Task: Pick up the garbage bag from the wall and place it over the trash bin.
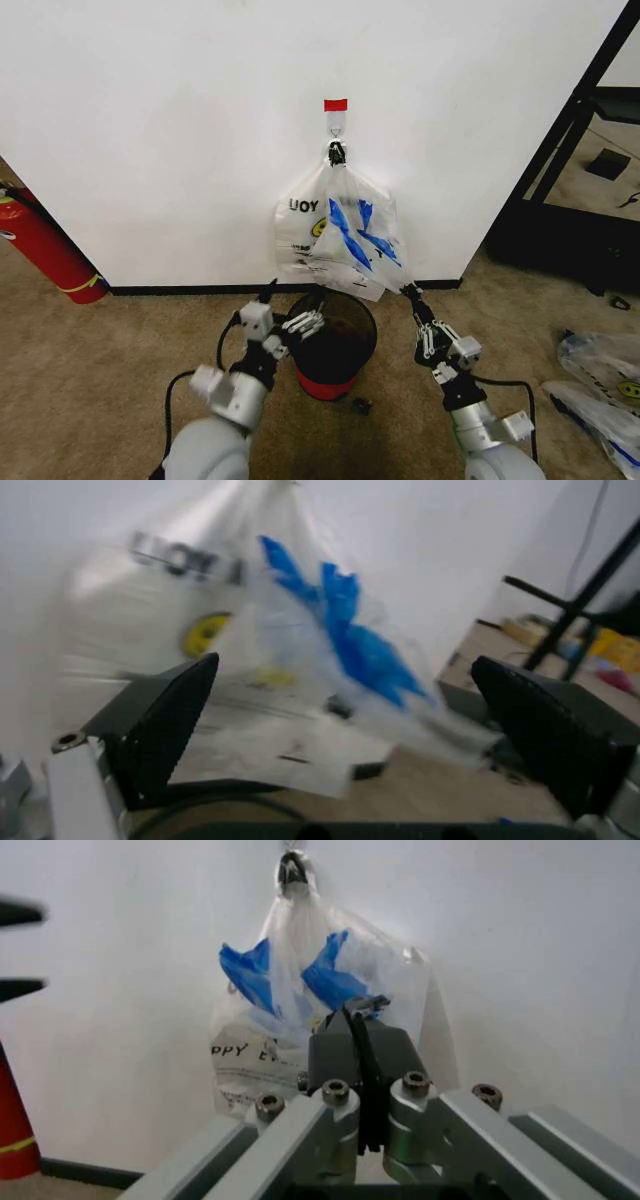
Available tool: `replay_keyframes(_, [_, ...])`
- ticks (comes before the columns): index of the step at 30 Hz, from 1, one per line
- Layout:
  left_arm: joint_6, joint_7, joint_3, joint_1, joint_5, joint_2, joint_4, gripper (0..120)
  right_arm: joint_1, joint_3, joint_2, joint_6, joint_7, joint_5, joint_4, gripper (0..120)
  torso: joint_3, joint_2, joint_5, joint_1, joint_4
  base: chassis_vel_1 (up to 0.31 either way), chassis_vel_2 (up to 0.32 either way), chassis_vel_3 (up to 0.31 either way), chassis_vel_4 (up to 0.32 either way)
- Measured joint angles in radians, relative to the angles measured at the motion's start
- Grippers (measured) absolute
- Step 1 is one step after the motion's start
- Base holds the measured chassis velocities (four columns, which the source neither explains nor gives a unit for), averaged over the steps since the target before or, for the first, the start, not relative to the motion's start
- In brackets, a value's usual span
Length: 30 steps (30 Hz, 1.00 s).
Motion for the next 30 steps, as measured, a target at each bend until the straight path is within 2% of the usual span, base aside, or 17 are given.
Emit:
replay_keyframes(1, [0.046,-0.031,0.030,-0.089,-0.066,0.009,0.017,99,-0.001,0.000,0.000,0.000,0.000,-0.006,-0.002,0,0.000,0.000,-0.0001,0.000,0.0006,0.000,0.000,0.000,0.000])
replay_keyframes(3, [0.087,-0.063,0.057,-0.198,-0.123,0.015,0.042,99,-0.005,0.001,0.000,0.000,-0.001,-0.012,-0.002,0,0.000,0.000,-0.0001,0.000,-0.0004,0.000,0.000,0.000,0.000])
replay_keyframes(4, [0.108,-0.079,0.068,-0.243,-0.158,0.017,0.057,99,-0.007,0.004,0.001,0.002,-0.002,-0.017,-0.003,0,0.000,0.000,0.0002,0.000,0.0001,0.000,0.000,0.000,0.000])
replay_keyframes(6, [0.123,-0.089,0.075,-0.274,-0.184,0.018,0.067,98,-0.008,0.005,0.001,0.003,-0.003,-0.019,-0.003,0,0.000,0.000,0.0001,0.000,0.0005,0.000,0.000,0.000,0.000])
replay_keyframes(8, [0.162,-0.126,0.094,-0.382,-0.281,0.009,0.105,98,-0.011,0.008,0.000,0.006,-0.005,-0.022,-0.003,0,0.000,0.000,0.0002,0.000,0.0003,0.000,0.000,0.000,0.000])
replay_keyframes(11, [0.217,-0.176,0.122,-0.470,-0.385,-0.024,0.168,98,-0.009,0.011,0.000,0.008,-0.008,-0.022,-0.004,0,0.000,0.000,-0.0002,0.000,0.0004,0.000,0.000,0.000,0.000])
replay_keyframes(14, [0.240,-0.200,0.131,-0.498,-0.434,-0.045,0.192,98,-0.007,0.012,0.000,0.009,-0.009,-0.023,-0.004,0,0.000,0.000,0.0003,0.000,0.0004,0.000,0.000,0.000,0.000])
replay_keyframes(18, [0.259,-0.234,0.151,-0.534,-0.512,-0.107,0.243,98,-0.006,0.015,-0.003,0.009,-0.010,-0.022,-0.005,0,0.000,0.000,0.0002,0.000,0.0006,0.000,0.000,0.000,0.000])
replay_keyframes(23, [0.260,-0.251,0.173,-0.553,-0.535,-0.154,0.284,95,-0.008,0.019,-0.007,0.010,-0.010,-0.021,-0.005,0,0.000,0.000,0.0002,0.000,0.0004,0.000,0.000,0.000,0.000])
replay_keyframes(25, [0.258,-0.255,0.176,-0.557,-0.537,-0.164,0.301,91,-0.011,0.022,-0.009,0.011,-0.010,-0.019,-0.005,0,0.000,0.000,0.0002,0.000,0.0005,0.000,0.000,0.000,0.000])
replay_keyframes(27, [0.252,-0.256,0.178,-0.561,-0.528,-0.169,0.320,79,-0.016,0.025,-0.012,0.012,-0.011,-0.014,-0.002,0,0.000,0.000,0.0001,0.000,0.0005,0.000,0.000,0.000,0.000])
replay_keyframes(28, [0.252,-0.256,0.178,-0.561,-0.528,-0.169,0.320,79,-0.016,0.025,-0.012,0.012,-0.011,-0.014,-0.002,0,0.000,0.000,0.0001,0.000,0.0005,0.000,0.000,0.000,0.000])
replay_keyframes(30, [0.244,-0.257,0.177,-0.561,-0.519,-0.169,0.330,71,-0.019,0.028,-0.014,0.012,-0.011,-0.011,0.001,0,0.000,0.000,0.0001,0.000,0.0005,0.000,0.000,0.000,0.000])
